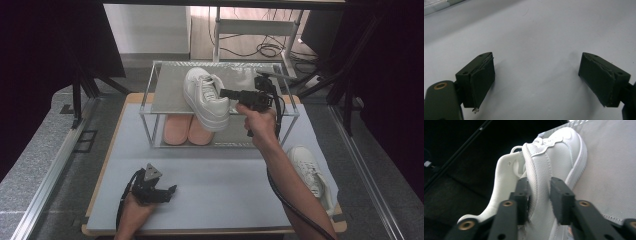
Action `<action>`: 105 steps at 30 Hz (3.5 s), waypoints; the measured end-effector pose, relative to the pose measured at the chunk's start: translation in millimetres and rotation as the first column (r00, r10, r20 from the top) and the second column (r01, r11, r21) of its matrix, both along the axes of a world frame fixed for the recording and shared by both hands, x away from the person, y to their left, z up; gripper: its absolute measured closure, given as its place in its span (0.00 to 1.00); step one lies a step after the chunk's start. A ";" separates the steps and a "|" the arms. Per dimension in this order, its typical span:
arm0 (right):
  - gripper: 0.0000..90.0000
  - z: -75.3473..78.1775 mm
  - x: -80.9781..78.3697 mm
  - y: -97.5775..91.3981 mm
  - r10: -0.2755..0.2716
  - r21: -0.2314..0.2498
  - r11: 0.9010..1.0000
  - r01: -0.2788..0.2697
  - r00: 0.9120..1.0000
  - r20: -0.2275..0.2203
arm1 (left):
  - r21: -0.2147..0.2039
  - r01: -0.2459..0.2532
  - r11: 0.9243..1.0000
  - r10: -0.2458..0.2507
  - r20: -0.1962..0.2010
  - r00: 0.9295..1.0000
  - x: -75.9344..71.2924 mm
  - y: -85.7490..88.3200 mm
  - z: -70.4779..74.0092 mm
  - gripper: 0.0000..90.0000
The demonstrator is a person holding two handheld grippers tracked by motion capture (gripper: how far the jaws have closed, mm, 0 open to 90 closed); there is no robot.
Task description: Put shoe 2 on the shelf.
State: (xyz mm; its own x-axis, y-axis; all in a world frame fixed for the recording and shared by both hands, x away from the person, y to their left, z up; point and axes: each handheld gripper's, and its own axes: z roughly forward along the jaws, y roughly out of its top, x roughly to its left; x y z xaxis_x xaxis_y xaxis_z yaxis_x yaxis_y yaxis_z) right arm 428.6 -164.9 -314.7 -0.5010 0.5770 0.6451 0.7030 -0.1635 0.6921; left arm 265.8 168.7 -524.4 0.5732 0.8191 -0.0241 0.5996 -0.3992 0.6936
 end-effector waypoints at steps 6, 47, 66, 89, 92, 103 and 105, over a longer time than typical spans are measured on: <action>0.63 5.0 -4.8 -15.6 0.021 0.002 1.000 -0.021 0.999 0.042 | 0.003 0.003 1.000 -0.003 -0.001 1.000 0.1 0.3 0.1 0.15; 1.00 -21.0 -74.9 -2.9 0.279 -0.244 0.943 -0.226 0.937 0.212 | -0.005 -0.004 1.000 0.004 0.002 1.000 0.0 -0.4 -0.1 0.15; 1.00 -24.2 -47.1 37.7 0.287 -0.283 0.933 -0.222 0.933 0.218 | -0.008 -0.007 1.000 0.007 0.001 1.000 0.1 -0.5 -0.3 0.15; 1.00 -26.3 -27.8 78.7 0.291 -0.336 0.920 -0.200 0.925 0.244 | -0.009 -0.006 1.000 0.006 0.001 1.000 0.2 -0.3 -0.3 0.15; 1.00 -26.9 -25.0 86.1 0.295 -0.334 0.920 -0.206 0.924 0.242 | -0.009 -0.007 1.000 0.007 0.000 1.000 0.2 -0.3 -0.3 0.15; 0.97 -30.4 -30.3 81.5 0.303 -0.355 0.911 -0.210 0.924 0.232 | -0.008 -0.006 1.000 0.006 0.001 1.000 0.0 -0.3 -0.3 0.15; 0.93 -31.2 -34.6 80.1 0.307 -0.377 0.904 -0.202 0.921 0.242 | -0.008 -0.007 1.000 0.007 0.001 1.000 0.0 -0.3 -0.3 0.15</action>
State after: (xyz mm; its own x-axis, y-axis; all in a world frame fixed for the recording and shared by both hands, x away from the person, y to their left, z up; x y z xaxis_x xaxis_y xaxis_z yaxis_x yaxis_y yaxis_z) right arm 394.0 -84.8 -346.0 -0.7932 0.5605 0.2379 0.4491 0.2746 0.8503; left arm 265.7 168.3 -524.7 0.5677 0.8227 -0.0300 0.6017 -0.3898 0.6972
